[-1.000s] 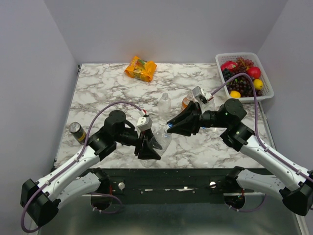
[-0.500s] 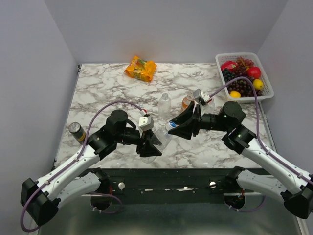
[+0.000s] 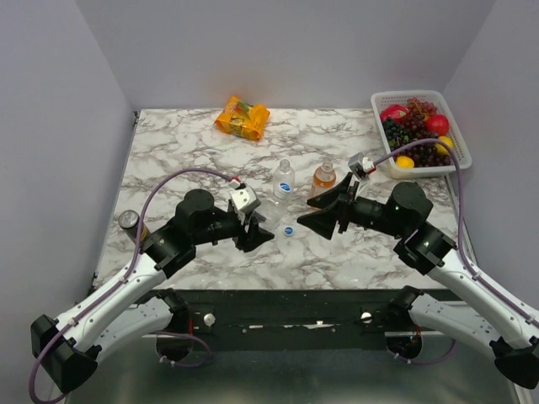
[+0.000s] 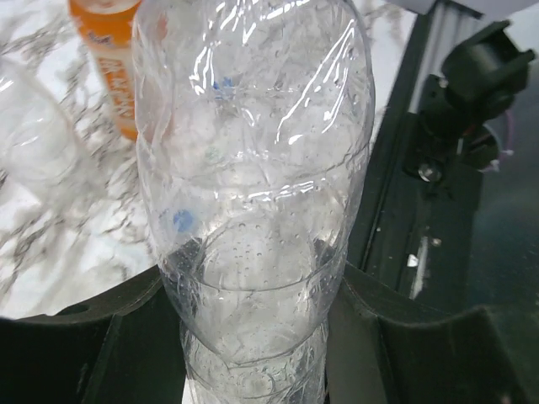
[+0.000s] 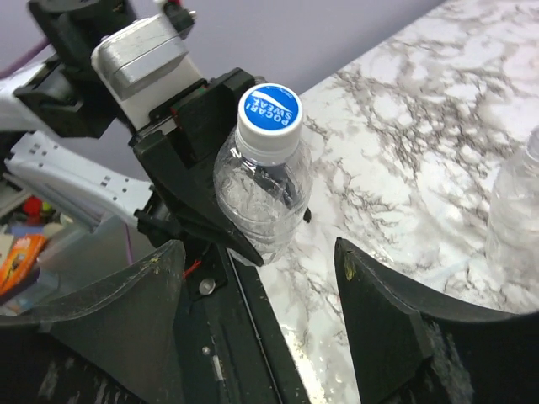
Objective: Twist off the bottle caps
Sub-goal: Unscrew the bottle cap from the plastic bottle.
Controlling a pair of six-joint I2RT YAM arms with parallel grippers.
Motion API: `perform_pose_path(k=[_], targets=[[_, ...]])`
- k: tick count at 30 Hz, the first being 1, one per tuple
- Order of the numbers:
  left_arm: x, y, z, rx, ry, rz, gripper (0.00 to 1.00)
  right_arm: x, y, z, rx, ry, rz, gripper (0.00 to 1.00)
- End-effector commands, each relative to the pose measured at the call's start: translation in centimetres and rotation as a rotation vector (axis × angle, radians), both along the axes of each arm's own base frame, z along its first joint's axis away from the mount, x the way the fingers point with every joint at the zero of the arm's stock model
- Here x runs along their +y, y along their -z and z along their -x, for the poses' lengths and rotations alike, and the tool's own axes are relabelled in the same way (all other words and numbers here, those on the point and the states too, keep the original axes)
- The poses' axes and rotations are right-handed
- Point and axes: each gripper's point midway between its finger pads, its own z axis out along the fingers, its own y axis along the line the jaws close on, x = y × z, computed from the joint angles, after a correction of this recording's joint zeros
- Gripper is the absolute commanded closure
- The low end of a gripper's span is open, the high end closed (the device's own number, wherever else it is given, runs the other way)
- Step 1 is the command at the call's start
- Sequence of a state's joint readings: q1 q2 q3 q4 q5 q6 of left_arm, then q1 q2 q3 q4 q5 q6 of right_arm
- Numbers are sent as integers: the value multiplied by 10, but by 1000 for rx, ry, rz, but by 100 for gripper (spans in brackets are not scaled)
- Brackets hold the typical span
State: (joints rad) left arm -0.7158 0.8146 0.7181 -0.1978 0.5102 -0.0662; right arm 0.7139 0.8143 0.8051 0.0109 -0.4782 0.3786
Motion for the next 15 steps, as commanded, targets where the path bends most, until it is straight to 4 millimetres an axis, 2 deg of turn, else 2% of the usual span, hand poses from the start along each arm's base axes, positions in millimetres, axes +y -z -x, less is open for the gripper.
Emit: perform_pose_path(k=[1,4,5,10,15], targets=[[15,2,-29,-47,-186,-76,72,-2,-1,-21,166,141,-33,25],[19,8,-35,-52,-236,-120,73,3,-3,-32,201,184,-62,26],[18,9,-34,-56,-236,-129,73,5,-10,-37,188,196,-92,27],[19,13,-35,-50,-248,-145,73,18,-17,-38,216,166,-159,36],[17,16,-33,-42,-239,-156,73,29,-23,-42,221,154,-175,40]])
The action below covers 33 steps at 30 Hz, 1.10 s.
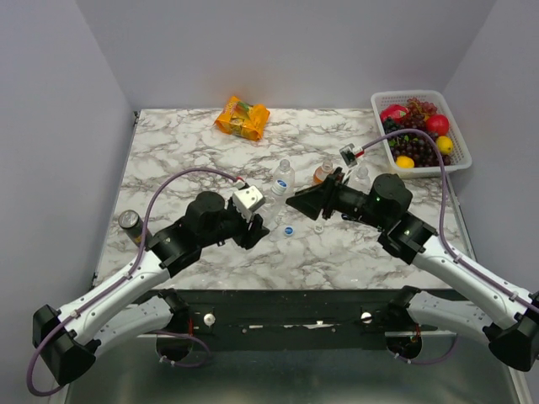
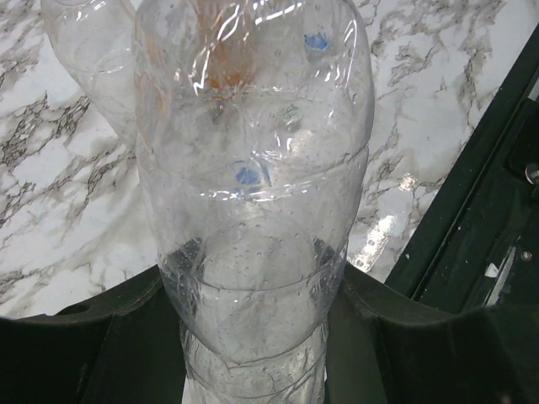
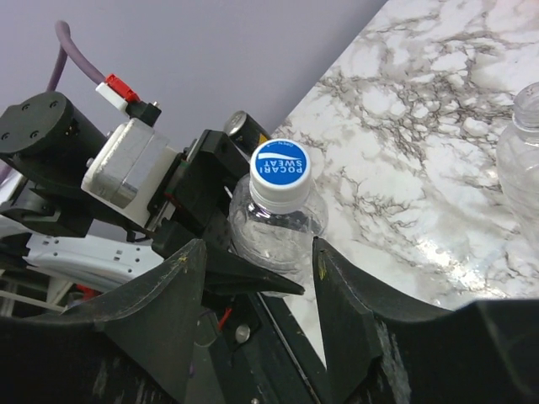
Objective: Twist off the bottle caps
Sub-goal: Unscrew the bottle cap from the plastic bottle.
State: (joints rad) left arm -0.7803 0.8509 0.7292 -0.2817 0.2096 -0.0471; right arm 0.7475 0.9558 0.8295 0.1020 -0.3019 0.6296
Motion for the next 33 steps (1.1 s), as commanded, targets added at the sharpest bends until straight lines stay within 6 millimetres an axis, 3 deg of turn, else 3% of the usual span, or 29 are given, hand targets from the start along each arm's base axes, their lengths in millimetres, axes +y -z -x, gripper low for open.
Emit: perform_pose_path(k=[1,15,33], targets=[[1,-12,-6,-37,-25,-7,73,10,-25,-8,-17,20,-70,40],[-1,-6,-5,-38,-25,-42,73,23,-15,-23,23,51,-29,40],[-6,7,-2,-20,-12,-103,74,33,-25,-18,4,11,-51,41]])
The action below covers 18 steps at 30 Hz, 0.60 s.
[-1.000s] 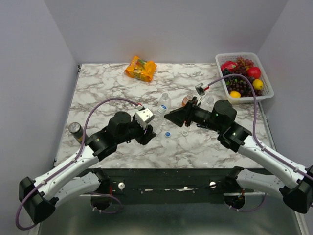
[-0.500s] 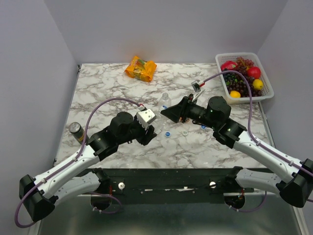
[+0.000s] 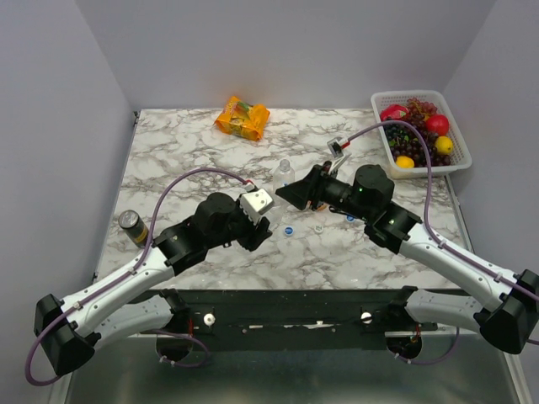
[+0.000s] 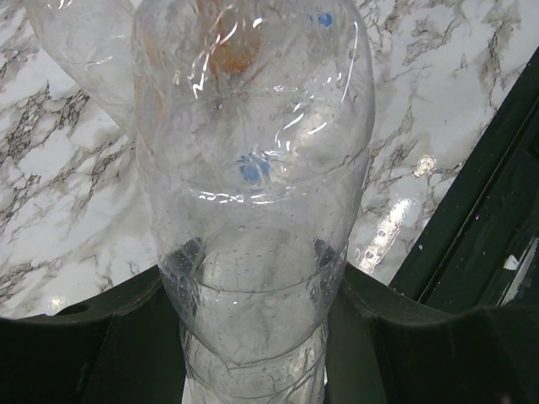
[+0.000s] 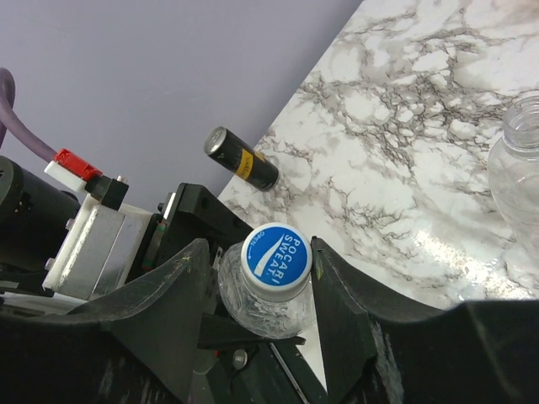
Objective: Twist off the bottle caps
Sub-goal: Unscrew the bottle cap from the plastic bottle.
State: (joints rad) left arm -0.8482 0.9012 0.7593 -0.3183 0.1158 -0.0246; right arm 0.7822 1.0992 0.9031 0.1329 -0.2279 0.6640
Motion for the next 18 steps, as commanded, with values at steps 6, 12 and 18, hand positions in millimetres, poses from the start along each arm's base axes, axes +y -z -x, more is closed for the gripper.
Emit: perform_pose_path(k=[6,12,18], targets=[[-2,-2,-2,-12,1,-28,74,10,-33,7,-57,-42,-65,45],[-11,-11,13,-2,87,18,74,14,-27,10,-68,-74,-56,72],[-25,-32,47,-8,312,136,74,21,-27,33,-174,-236,-25,77]])
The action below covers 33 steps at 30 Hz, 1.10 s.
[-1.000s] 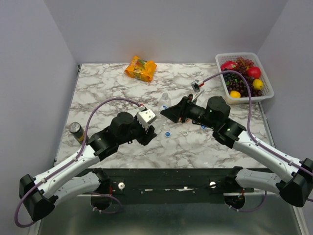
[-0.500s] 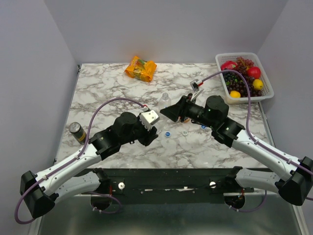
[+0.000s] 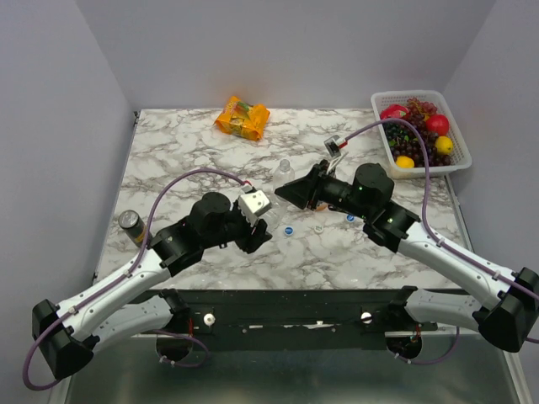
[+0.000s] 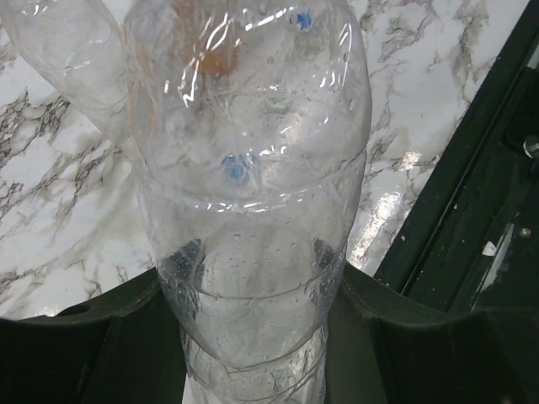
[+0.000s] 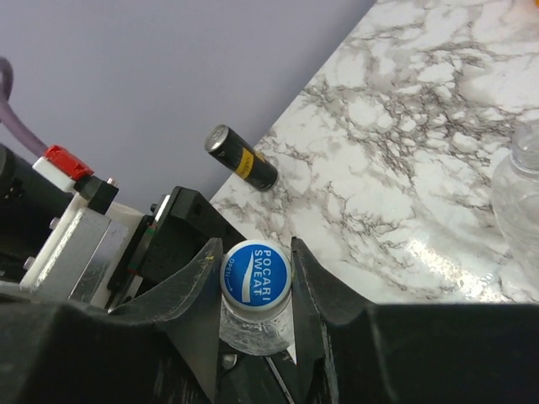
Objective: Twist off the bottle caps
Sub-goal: Unscrew the bottle cap from the plastic bottle.
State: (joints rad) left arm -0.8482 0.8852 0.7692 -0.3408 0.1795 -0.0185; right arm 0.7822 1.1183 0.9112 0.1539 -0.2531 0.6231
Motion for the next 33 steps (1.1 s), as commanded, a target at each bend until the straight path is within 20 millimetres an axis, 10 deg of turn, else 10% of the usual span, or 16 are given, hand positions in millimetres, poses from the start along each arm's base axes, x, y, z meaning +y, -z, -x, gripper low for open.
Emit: perform_pose_path(k=[1,15,22,33], targets=[[-26,-32,49,-5,330,151,74,16,-26,38,-159,-241,-28,77],[-28,-65,129,144,811,349,74,-9,13,113,-235,-650,7,75],[-29,-67,126,140,792,361,74,-14,12,110,-246,-614,9,67],[-29,-48,86,81,552,258,75,-38,-13,81,-291,-318,20,23]])
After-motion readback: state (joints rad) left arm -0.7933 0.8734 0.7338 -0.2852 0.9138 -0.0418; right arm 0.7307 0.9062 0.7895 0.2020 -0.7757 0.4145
